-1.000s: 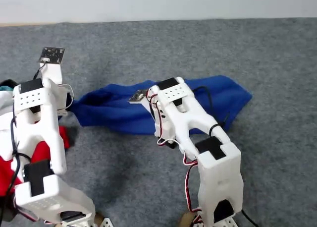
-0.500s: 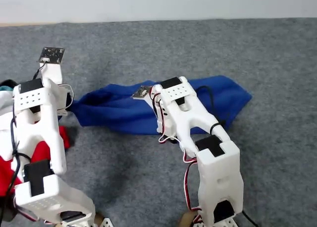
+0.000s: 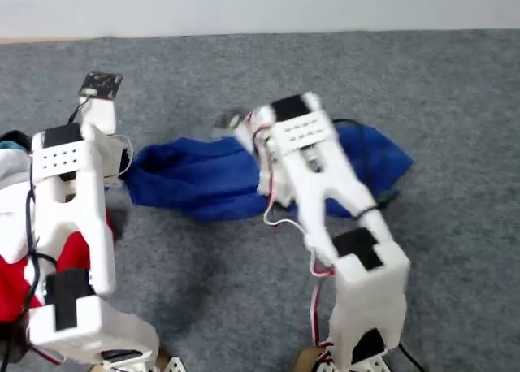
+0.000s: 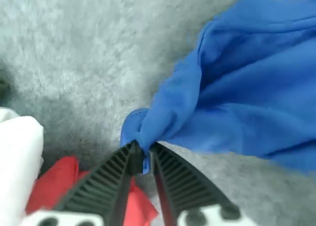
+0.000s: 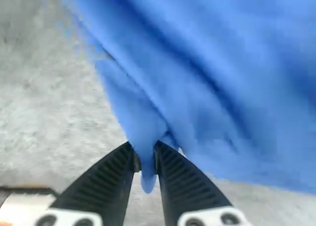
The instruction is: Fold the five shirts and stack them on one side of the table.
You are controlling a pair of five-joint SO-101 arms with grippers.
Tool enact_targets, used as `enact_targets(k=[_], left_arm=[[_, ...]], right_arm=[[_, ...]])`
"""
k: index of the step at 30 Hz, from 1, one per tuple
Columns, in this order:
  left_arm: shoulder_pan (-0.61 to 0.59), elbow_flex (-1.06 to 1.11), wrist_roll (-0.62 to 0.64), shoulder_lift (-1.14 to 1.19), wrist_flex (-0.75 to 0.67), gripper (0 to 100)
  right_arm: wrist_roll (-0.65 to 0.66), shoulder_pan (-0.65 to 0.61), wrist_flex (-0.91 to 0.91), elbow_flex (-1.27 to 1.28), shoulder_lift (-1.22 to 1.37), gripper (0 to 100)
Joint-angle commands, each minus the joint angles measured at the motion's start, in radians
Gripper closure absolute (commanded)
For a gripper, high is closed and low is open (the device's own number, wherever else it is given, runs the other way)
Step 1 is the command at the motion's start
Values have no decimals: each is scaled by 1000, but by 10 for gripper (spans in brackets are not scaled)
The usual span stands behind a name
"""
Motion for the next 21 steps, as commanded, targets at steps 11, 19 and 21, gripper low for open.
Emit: enact_targets(k=[11,19,21], left_arm=[[29,-137,-57,-103,275,992],[34,-16,-290,91,327,991],[51,-1,-327,124,327,991]], right_arm=[[55,378,41,-60,-453,987],[55,427,24,-11,-452,987],[55,427,2,28,-452,987]])
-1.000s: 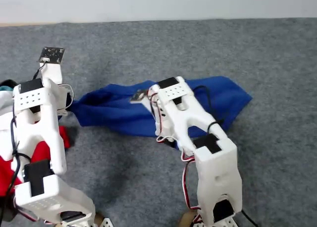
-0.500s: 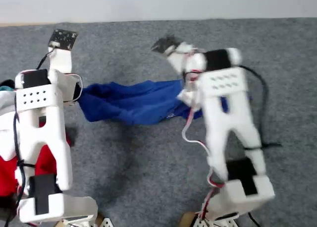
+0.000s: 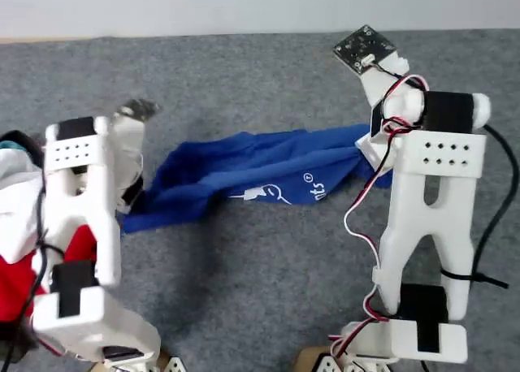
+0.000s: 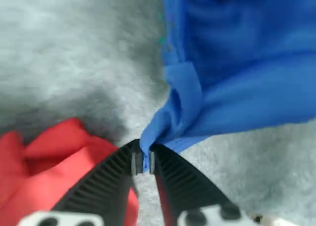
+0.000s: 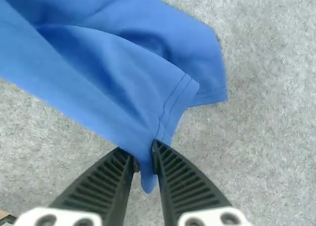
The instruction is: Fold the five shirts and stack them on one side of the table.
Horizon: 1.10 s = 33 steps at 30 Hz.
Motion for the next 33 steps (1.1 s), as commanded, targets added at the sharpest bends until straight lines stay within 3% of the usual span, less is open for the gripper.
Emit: enact_targets(k=[1,10,19,28,33], left_arm=[[31,16,-66,35,12,987],[109,31,-259,44,103,891],[117,-67,-396,20,121,883],[361,-22,-393,-170,109,884],[365,64,-351,-101,-84,888]], right_arm=[[8,25,-12,35,-51,987],[5,36,-76,69,-50,987],[3,68,-180,181,-50,987],[-25,62,-189,221,-51,987],[-25,51,-188,218,-51,987]])
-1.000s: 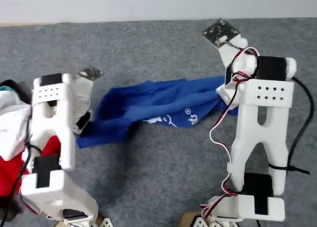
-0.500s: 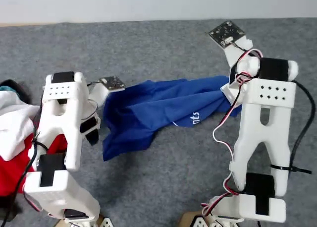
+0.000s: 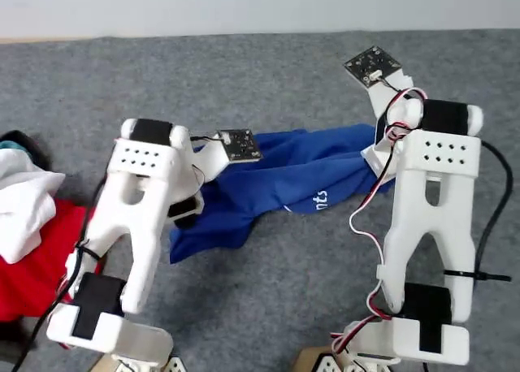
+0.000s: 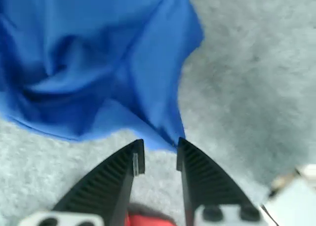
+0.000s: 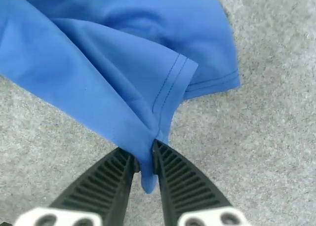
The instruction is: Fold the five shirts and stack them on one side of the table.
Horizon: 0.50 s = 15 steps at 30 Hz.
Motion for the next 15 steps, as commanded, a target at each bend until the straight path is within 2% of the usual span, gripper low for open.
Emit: enact_targets(k=[1,7,15], left_arm=[[-8,35,21,35,-146,888],[-127,47,46,215,-339,889],[-336,-24,-20,301,-339,889]], right_arm=[[-12,-7,-18,-12,-50,987],[-12,-18,-18,-12,-51,987],[-8,-13,-18,-12,-51,987]])
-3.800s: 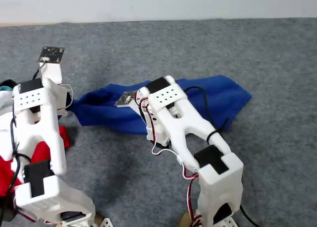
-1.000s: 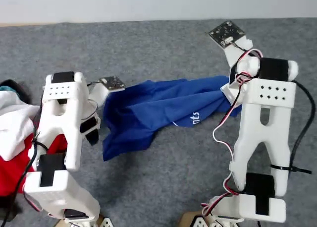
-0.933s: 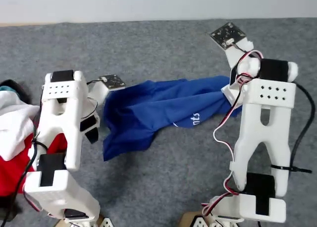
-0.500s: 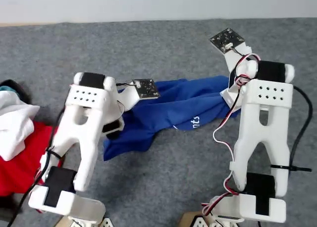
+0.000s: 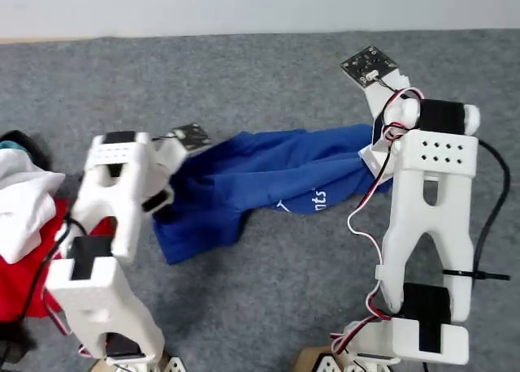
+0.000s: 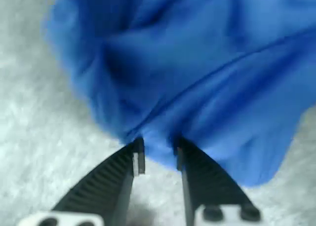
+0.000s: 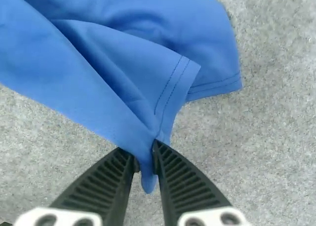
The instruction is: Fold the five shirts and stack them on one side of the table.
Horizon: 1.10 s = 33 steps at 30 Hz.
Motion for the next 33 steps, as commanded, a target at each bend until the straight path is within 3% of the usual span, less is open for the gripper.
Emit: enact_targets(k=[1,6,14,21,33], left_arm=[[-69,-58,-21,-9,18,889],[-57,-151,-44,-84,216,889],[115,-142,-58,-258,416,885],[172,4,-112,-178,313,837],[161,4,-115,43,195,816]], right_arm=[[-6,-2,-18,-12,-51,987],[-8,-8,-19,-12,-51,987],[-11,-8,-31,-12,-50,987],[-11,-5,-22,-12,-50,987],[-6,-4,-21,-12,-50,987]])
